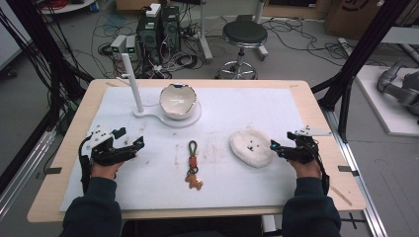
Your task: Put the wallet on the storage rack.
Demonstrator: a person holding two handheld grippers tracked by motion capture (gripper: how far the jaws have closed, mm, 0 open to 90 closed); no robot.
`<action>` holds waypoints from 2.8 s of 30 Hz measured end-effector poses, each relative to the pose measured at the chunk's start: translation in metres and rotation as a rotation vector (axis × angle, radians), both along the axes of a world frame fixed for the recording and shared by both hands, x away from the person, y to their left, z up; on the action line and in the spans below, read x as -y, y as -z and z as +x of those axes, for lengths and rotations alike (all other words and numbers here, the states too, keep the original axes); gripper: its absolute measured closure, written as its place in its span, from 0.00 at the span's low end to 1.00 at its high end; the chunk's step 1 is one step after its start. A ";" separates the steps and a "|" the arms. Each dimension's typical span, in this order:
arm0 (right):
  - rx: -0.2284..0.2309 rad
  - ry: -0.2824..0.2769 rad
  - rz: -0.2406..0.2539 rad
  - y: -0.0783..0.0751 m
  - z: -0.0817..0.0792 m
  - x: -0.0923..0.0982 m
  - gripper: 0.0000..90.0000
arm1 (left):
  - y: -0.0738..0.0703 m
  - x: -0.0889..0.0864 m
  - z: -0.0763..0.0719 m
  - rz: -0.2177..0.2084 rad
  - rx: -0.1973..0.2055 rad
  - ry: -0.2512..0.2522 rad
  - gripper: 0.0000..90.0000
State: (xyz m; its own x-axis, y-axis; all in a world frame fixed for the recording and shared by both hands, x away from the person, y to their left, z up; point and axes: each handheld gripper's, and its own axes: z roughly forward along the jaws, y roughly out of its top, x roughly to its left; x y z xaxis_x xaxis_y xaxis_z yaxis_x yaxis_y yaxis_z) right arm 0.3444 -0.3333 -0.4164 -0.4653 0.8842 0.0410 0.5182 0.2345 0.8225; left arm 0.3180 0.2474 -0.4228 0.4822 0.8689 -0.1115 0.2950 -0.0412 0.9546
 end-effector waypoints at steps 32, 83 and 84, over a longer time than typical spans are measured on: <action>-0.277 -0.170 -0.018 0.020 0.015 -0.024 0.72 | -0.001 0.013 -0.004 -0.002 -0.022 0.064 0.21; 0.115 -0.368 0.145 -0.016 -0.006 -0.072 0.45 | -0.045 0.131 0.032 -0.016 -0.005 0.492 0.89; 0.117 -0.330 0.158 -0.016 -0.006 -0.064 0.44 | -0.053 0.120 0.035 0.006 0.017 0.466 0.89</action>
